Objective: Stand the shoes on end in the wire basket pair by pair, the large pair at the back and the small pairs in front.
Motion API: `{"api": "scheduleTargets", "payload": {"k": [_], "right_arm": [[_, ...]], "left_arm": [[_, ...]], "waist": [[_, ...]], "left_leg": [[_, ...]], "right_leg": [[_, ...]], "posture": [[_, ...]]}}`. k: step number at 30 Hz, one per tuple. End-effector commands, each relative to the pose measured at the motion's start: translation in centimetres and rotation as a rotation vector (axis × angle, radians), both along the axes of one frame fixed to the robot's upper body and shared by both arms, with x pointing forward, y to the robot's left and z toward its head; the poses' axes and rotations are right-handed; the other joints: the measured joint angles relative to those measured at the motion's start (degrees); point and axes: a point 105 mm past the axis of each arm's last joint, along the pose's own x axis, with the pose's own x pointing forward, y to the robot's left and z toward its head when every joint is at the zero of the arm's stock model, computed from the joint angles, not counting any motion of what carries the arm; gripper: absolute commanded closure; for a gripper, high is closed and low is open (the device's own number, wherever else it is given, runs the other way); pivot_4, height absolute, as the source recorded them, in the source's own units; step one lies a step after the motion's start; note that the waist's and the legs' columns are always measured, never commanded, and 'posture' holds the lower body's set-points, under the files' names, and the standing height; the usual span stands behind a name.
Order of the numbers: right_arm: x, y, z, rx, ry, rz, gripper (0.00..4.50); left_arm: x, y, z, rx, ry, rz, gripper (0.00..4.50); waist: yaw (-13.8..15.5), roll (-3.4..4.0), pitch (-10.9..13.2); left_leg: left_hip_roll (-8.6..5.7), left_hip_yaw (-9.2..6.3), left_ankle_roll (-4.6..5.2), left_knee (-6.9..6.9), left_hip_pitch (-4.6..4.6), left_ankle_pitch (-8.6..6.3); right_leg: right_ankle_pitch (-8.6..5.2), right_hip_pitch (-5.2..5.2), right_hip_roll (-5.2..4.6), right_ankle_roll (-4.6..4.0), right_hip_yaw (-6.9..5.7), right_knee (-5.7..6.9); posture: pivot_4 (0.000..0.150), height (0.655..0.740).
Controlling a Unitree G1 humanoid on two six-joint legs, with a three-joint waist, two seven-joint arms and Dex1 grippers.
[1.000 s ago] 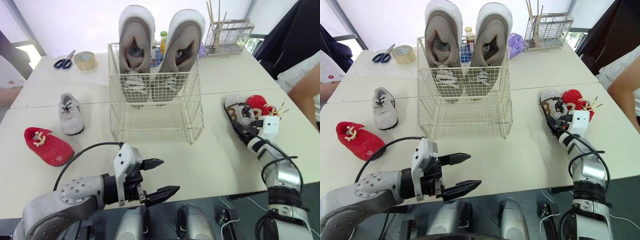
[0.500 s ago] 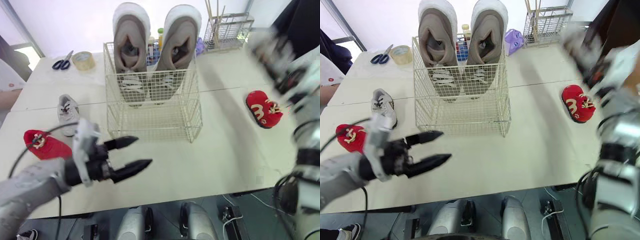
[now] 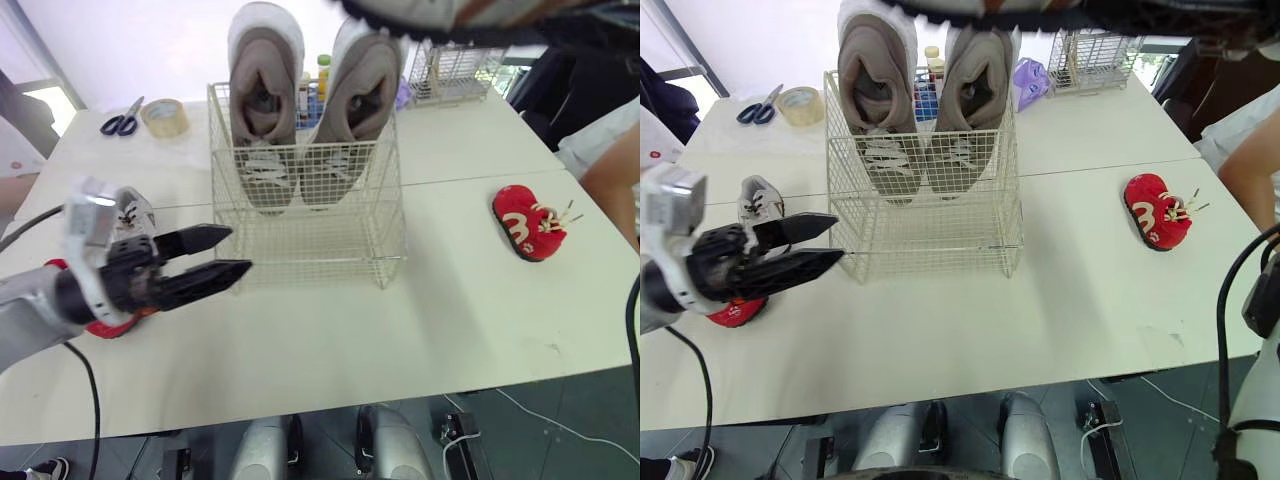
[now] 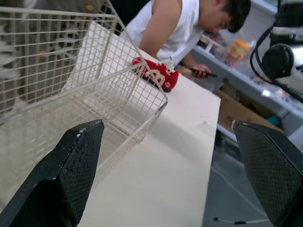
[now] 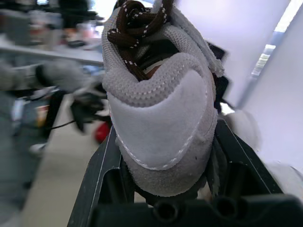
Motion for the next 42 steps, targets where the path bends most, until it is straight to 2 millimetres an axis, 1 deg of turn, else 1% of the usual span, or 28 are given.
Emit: {"api": "scheduleTargets", "payload": {"k": [1,3,6,10,13,15,18,21,28,32,36,39,42], "right_arm": [[-1.1,2.7,-1.6,-0.112,-0.003,0.21,2.97],[-0.8,3.9,-2.3,-0.156,-0.015,0.255,2.97],[0.3,5.4,-3.7,-0.265,-0.128,0.248,2.97],[1.5,6.5,-4.6,-0.359,-0.262,0.253,2.97],[2.4,7.0,-5.4,-0.408,-0.322,0.252,2.97],[2.4,7.2,-5.7,-0.417,-0.316,0.269,2.97],[2.7,7.2,-5.9,-0.432,-0.325,0.267,2.97],[2.7,7.2,-6.0,-0.446,-0.321,0.267,2.97],[3.5,6.5,-6.1,-0.466,-0.319,0.213,2.97],[3.5,6.3,-6.0,-0.466,-0.322,0.202,2.97],[3.0,6.5,-5.5,-0.444,-0.315,0.221,2.97],[2.8,6.7,-5.3,-0.433,-0.31,0.236,2.97],[2.4,6.9,-5.4,-0.426,-0.294,0.257,2.97]], "left_arm": [[-0.2,2.1,3.8,-0.126,-0.068,0.027,0.0],[-0.5,1.7,5.0,-0.165,-0.054,-0.027,0.0],[-1.0,0.3,5.3,-0.166,0.012,-0.141,0.0],[-2.1,-1.7,4.0,-0.11,0.121,-0.336,0.0],[-2.6,-2.7,3.0,-0.068,0.188,-0.416,0.0],[-2.4,-3.1,2.4,-0.067,0.232,-0.449,0.0],[-2.4,-3.7,1.9,-0.065,0.265,-0.485,0.0],[-2.2,-3.9,2.2,-0.073,0.258,-0.506,0.0],[-1.8,-3.2,3.1,-0.072,0.24,-0.481,0.0],[-1.8,-3.4,3.2,-0.073,0.225,-0.485,0.0],[-1.9,-4.1,2.3,-0.048,0.248,-0.491,0.0],[-1.5,-4.5,1.4,-0.029,0.255,-0.479,0.0],[-1.2,-4.9,1.1,-0.026,0.242,-0.477,0.0]], "waist": [[-0.55,-0.05,0.02],[-0.59,-0.13,0.07],[-0.47,-0.18,0.11],[-0.71,-0.3,0.18],[-0.84,-0.52,0.32],[-0.76,-0.57,0.33],[-0.7,-0.62,0.37],[-0.67,-0.69,0.41],[-0.72,-0.71,0.43],[-0.66,-0.72,0.43],[-0.68,-0.72,0.44],[-0.64,-0.72,0.44],[-0.63,-0.73,0.44]], "left_leg": [[0.0,-0.01,0.0,0.01,0.0,0.0],[0.0,-0.01,-0.06,0.02,0.0,0.04],[-0.02,-0.02,-0.38,0.06,-0.03,0.22],[-0.09,0.11,-0.35,0.05,-0.06,0.2],[-0.04,0.2,-0.35,0.04,-0.08,0.2],[-0.03,0.22,-0.35,0.04,-0.08,0.2],[-0.03,0.22,-0.35,0.05,-0.08,0.2],[-0.02,0.21,-0.36,0.05,-0.08,0.2],[-0.01,0.22,-0.36,0.05,-0.09,0.21],[-0.01,0.22,-0.36,0.05,-0.09,0.21],[-0.02,0.22,-0.37,0.06,-0.09,0.21],[-0.02,0.22,-0.37,0.06,-0.09,0.21],[-0.02,0.22,-0.37,0.06,-0.09,0.21]], "right_leg": [[0.0,0.0,0.0,0.0,0.0,0.04],[0.0,-0.04,-0.04,0.0,0.01,0.14],[0.0,-0.09,-0.08,0.0,0.01,0.23],[0.0,-0.19,-0.1,0.02,0.07,0.25],[0.01,-0.3,-0.07,0.03,0.1,0.31],[0.01,-0.31,-0.07,0.03,0.11,0.31],[0.01,-0.31,-0.08,0.03,0.12,0.31],[0.01,-0.31,-0.09,0.02,0.12,0.31],[0.01,-0.32,-0.09,0.02,0.12,0.3],[0.01,-0.33,-0.09,0.02,0.13,0.3],[0.01,-0.32,-0.1,0.02,0.13,0.3],[0.01,-0.32,-0.1,0.02,0.13,0.3],[0.01,-0.32,-0.1,0.02,0.13,0.3]], "posture": [[0.15,0.74],[0.15,0.74],[0.15,0.74],[0.15,0.74],[0.15,0.74],[0.15,0.74],[0.15,0.74],[0.15,0.74],[0.15,0.74],[0.15,0.74],[0.15,0.74],[0.15,0.74],[0.15,0.74]]}}
